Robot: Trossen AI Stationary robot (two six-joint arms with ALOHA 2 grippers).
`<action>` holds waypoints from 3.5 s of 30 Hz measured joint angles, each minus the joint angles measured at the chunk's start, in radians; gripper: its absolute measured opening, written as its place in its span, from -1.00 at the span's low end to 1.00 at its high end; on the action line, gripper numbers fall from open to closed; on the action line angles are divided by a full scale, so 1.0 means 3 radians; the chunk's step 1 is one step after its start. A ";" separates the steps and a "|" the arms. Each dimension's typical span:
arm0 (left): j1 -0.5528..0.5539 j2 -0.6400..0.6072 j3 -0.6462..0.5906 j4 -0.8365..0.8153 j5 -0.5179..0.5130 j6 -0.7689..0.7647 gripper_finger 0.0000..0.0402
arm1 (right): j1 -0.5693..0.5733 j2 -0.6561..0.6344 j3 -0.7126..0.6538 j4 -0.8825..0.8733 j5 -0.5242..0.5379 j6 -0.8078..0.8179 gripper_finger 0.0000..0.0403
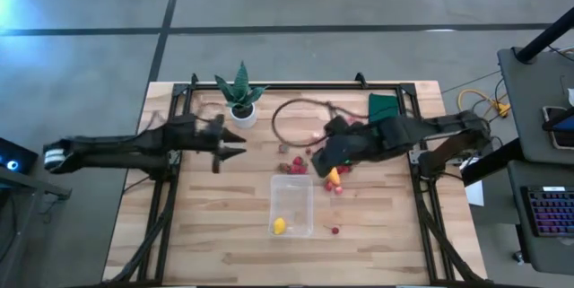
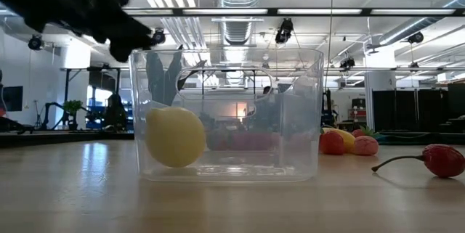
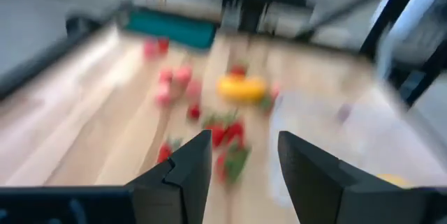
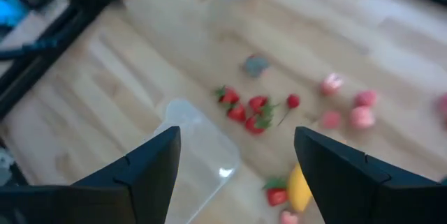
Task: Pick and placing Produce into tupperware
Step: Put the strawberry into the transparent bin
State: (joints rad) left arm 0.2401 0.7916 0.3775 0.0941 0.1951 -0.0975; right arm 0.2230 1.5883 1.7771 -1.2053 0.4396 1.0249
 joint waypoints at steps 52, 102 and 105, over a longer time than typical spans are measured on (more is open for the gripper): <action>0.0216 0.2981 0.1818 -0.0393 -0.0421 0.1096 -0.25 | -0.0158 -0.1366 -0.1027 -0.0605 0.0463 0.0376 0.35; 0.0129 0.3194 0.2051 -0.0668 -0.0283 0.1940 0.31 | -0.0157 -0.1475 -0.1160 -0.0587 0.0492 0.0422 0.35; 0.0131 0.3271 0.2057 -0.0702 -0.0288 0.1929 0.31 | -0.0157 -0.1475 -0.1160 -0.0592 0.0492 0.0422 0.35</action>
State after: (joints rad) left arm 0.2794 1.7729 0.9947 -0.1164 0.1087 0.4811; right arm 0.1759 1.1458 1.4291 -1.3830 0.5873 1.1515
